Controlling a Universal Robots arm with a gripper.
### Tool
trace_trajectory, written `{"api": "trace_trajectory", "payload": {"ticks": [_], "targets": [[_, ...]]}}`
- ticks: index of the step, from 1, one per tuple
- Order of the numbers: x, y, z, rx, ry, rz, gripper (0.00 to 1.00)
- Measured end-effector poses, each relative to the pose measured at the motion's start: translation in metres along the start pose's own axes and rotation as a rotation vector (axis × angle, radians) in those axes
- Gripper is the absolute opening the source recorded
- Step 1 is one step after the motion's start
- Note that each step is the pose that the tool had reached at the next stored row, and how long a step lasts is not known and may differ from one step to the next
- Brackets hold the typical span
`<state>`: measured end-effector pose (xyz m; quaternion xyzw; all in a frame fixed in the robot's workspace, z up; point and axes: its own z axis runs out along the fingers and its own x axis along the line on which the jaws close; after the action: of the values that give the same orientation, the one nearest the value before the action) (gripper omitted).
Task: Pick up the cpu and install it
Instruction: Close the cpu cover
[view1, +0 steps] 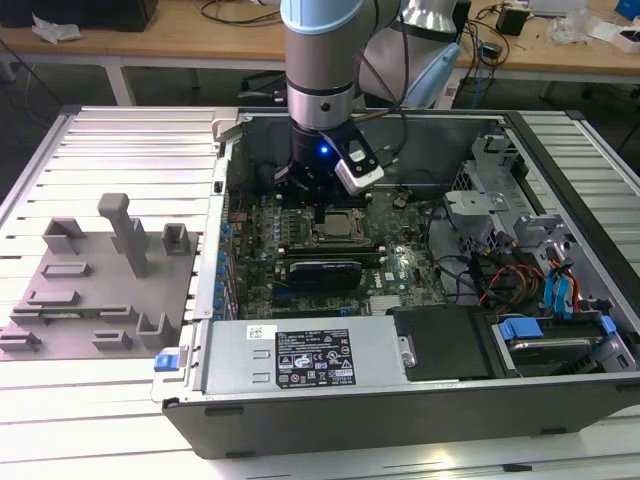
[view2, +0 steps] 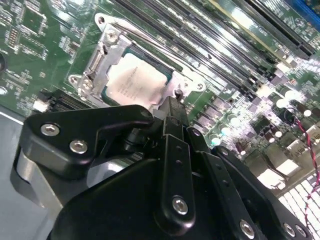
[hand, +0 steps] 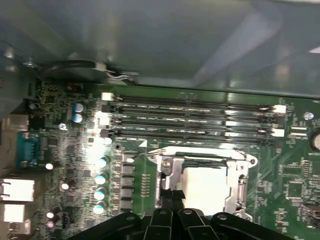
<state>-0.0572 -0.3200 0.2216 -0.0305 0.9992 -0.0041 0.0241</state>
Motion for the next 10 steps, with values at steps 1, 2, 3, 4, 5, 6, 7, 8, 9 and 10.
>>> {"api": "trace_trajectory", "payload": {"ticks": [1,2,3,4,5,6,7,8,9,10], "targets": [[-0.0036,-0.0002,0.0002,0.0,0.0,0.0,0.11],[-0.009,-0.0005,0.0004,0.0001,0.0001,0.0,0.11],[-0.0152,-0.0009,0.0007,0.0,0.0,0.0,0.11],[-0.018,-0.0011,0.0009,-0.0001,0.0,0.0,0.11],[-0.021,-0.0013,0.001,-0.0001,0.0,0.0,0.11],[-0.0222,-0.0014,0.001,0.0001,0.0001,0.0,0.11],[-0.0224,-0.0014,0.001,0.0002,0.0002,0.0,0.11],[-0.0226,-0.0014,-0.0001,0.0001,0.0001,0.0,0.11],[-0.0226,-0.0014,-0.0016,0.0001,0.0001,0.0,0.11],[-0.0228,-0.0014,-0.0045,0.0001,0.0,0.0,0.11]]}}
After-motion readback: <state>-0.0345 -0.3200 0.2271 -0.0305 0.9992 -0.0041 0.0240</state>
